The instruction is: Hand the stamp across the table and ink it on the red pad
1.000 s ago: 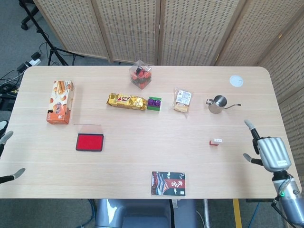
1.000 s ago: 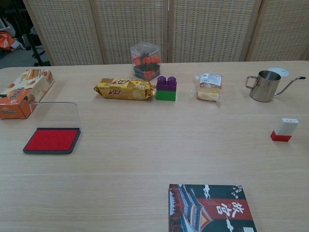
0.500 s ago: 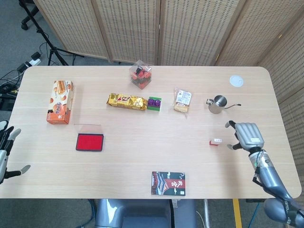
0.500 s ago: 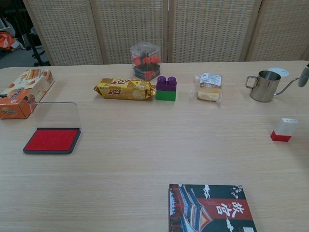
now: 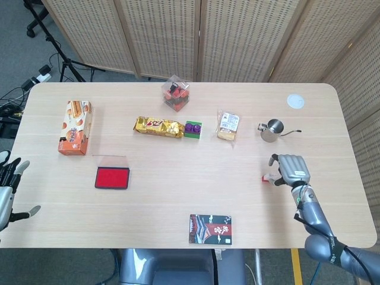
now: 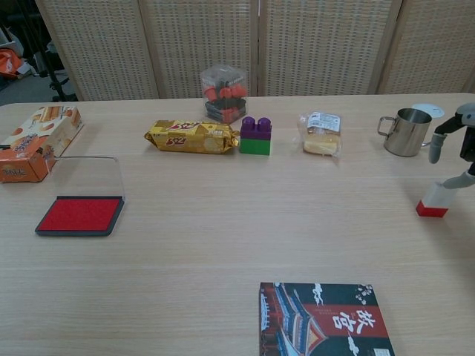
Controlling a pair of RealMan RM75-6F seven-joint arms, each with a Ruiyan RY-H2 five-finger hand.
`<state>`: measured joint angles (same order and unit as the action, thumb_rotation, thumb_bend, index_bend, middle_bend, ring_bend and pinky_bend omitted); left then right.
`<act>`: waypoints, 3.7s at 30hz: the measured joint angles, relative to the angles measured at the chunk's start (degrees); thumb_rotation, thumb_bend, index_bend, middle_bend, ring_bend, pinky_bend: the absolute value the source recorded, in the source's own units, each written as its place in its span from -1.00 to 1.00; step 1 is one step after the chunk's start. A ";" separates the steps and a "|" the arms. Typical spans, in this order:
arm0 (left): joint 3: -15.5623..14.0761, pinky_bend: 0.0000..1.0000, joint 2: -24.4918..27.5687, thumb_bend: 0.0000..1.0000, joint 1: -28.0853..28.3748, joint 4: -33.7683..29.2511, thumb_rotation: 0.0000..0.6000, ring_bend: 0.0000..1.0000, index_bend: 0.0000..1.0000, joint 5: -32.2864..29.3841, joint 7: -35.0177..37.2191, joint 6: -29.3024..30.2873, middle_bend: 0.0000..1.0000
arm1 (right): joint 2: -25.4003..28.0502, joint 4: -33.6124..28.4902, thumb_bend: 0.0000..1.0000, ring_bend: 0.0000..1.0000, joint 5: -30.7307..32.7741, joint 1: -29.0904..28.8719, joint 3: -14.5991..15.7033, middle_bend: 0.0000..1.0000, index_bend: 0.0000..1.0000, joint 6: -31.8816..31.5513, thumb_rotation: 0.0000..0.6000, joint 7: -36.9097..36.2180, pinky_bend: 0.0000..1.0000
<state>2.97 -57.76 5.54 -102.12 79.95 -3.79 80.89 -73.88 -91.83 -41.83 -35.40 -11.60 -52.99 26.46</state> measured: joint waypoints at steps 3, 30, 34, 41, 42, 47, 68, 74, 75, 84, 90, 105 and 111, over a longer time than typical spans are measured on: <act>-0.02 -1.00 0.05 -1.00 -0.05 0.02 1.00 -1.00 -1.00 0.04 0.19 0.09 -1.00 | -1.20 0.26 -0.38 1.00 1.43 -0.70 0.45 0.95 -0.16 -0.45 1.00 1.00 1.00; -0.41 -1.00 0.23 -1.00 0.06 0.10 1.00 -1.00 -1.00 0.58 0.58 -0.07 -1.00 | -4.64 4.57 -0.23 1.00 6.08 -3.27 3.38 0.95 -0.07 -1.17 1.00 4.05 1.00; -0.43 -1.00 0.21 -1.00 0.05 0.15 1.00 -1.00 -1.00 0.56 0.60 -0.07 -1.00 | -4.92 5.05 -0.17 1.00 6.03 -3.39 3.54 0.95 -0.02 -1.06 1.00 3.77 1.00; -0.51 -1.00 0.19 -1.00 0.16 0.14 1.00 -1.00 -1.00 0.56 0.53 -0.30 -1.00 | -5.25 6.01 -0.15 1.00 6.02 -3.54 3.94 0.95 0.06 -0.78 1.00 3.54 1.00; -0.52 -1.00 0.19 -1.00 0.16 0.15 1.00 -1.00 -1.00 0.55 0.52 -0.30 -1.00 | -5.31 6.17 -0.14 1.00 6.05 -3.55 3.98 0.95 0.07 -0.71 1.00 3.49 1.00; -0.55 -1.00 0.16 -1.00 0.22 0.15 1.00 -1.00 -1.00 0.51 0.49 -0.42 -1.00 | -5.45 6.58 -0.12 1.00 5.68 -3.59 4.11 0.95 0.11 -0.59 1.00 3.04 1.00; -0.41 -1.00 0.71 -1.00 0.50 0.18 1.00 -1.00 -1.00 -0.03 1.78 -1.13 -1.00 | -4.71 -4.37 -0.09 1.00 10.32 -10.11 -0.42 0.95 0.11 -7.96 1.00 13.04 1.00; -0.30 -1.00 1.25 -1.00 0.58 0.35 1.00 -1.00 -1.00 -0.25 3.23 -1.49 -1.00 | -7.22 -7.68 -0.09 1.00 18.19 -15.09 -2.88 0.95 0.11 -12.94 1.00 20.71 1.00; -0.30 -1.00 1.34 -1.00 0.59 0.39 1.00 -1.00 -1.00 -0.28 3.50 -1.57 -1.00 | -7.75 -7.96 -0.09 1.00 19.33 -15.82 -3.21 0.95 0.11 -13.72 1.00 21.74 1.00; -0.36 -1.00 1.88 -1.00 0.96 0.64 1.00 -1.00 -1.00 -0.49 4.84 -2.74 -1.00 | -13.65 -8.44 -0.09 1.00 28.71 -21.84 -6.37 0.95 0.11 -20.41 1.00 28.93 1.00; -0.36 -1.00 2.05 -1.00 1.17 0.71 1.00 -1.00 -1.00 -0.76 5.25 -3.21 -1.00 | -18.17 -6.20 -0.09 1.00 32.67 -25.04 -8.32 0.95 0.11 -22.61 1.00 31.51 1.00; -0.28 -1.00 2.52 -1.00 1.48 1.07 1.00 -1.00 -1.00 -1.37 6.52 -4.15 -1.00 | -25.00 0.43 -0.08 1.00 30.46 -26.84 -7.10 0.95 0.11 -22.33 1.00 32.05 1.00; -0.38 -1.00 2.62 -1.00 1.60 1.06 1.00 -1.00 -1.00 -1.33 6.76 -4.43 -1.00 | -25.76 1.72 -0.08 1.00 29.42 -26.14 -6.47 0.95 0.11 -21.04 1.00 31.30 1.00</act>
<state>2.58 -55.14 7.13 -101.06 78.63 2.97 76.45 -99.64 -90.11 -12.41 -61.54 -18.07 -74.03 57.76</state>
